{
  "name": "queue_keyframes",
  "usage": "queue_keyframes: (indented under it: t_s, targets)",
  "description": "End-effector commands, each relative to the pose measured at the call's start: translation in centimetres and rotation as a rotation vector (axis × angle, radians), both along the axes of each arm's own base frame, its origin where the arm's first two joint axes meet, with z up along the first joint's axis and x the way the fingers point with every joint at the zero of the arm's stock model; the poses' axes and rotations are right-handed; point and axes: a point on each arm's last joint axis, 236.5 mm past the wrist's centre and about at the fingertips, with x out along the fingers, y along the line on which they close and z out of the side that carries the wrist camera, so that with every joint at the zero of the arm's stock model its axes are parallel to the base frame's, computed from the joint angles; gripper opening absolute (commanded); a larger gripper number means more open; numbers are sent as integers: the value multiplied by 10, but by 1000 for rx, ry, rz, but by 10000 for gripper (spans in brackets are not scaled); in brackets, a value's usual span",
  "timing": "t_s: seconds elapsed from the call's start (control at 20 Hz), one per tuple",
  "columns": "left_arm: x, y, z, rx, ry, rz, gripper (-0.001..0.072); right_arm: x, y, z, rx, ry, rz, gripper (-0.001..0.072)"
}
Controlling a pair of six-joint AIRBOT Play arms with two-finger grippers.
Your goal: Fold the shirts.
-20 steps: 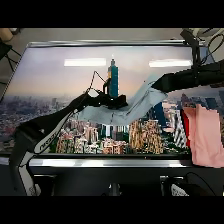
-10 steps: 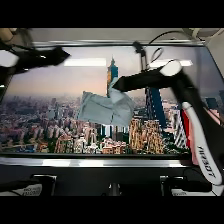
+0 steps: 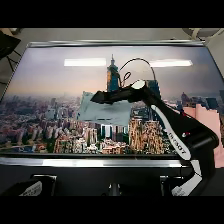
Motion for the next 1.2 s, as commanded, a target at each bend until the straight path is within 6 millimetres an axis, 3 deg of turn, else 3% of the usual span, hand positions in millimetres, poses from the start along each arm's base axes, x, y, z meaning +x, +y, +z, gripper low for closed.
queue_keyframes:
  t_s: [0.0, 0.1, 0.15, 0.2, 0.3, 0.45, 0.6, 0.7, 0.75, 0.8, 0.9, 1.05, 1.15]
  targets:
    - [-5, 4, -8, 25, 16, -1, 19, 0, -120, -25, -305, 37, 29, 650]
    - [-4, 4, -15, 22, 33, -2, 19, -8, -226, -51, -589, 148, -39, 649]
    - [-4, 4, -17, 21, 37, -2, 20, -20, -255, -62, -645, 220, -52, 649]
    - [-4, 2, -18, 22, 39, -6, 20, -30, -262, -72, -629, 273, -57, 649]
    - [-5, -4, -17, 34, 32, -25, 19, -39, -243, -91, -545, 318, -82, 649]
    - [-7, -16, -18, 53, 24, -62, 20, -35, -200, -111, -431, 346, -123, 648]
    - [-8, -23, -17, 64, 19, -83, 20, -19, -163, -117, -365, 319, -169, 644]
    - [-8, -25, -17, 68, 17, -89, 20, -12, -149, -123, -368, 314, -215, 626]
    - [-8, -25, -17, 67, 17, -89, 20, -11, -143, -126, -363, 321, -225, 578]
    - [-8, -25, -17, 68, 16, -89, 20, -11, -138, -124, -347, 327, -225, 355]
    - [-8, -25, -17, 77, 12, -93, 20, -13, -126, -112, -289, 315, -187, 15]
    - [-8, -25, -17, 79, 12, -94, 20, -3, -128, -67, -210, 184, -66, 16]
    - [-8, -25, -18, 80, 13, -94, 20, 10, -155, -21, -198, 108, -50, 16]
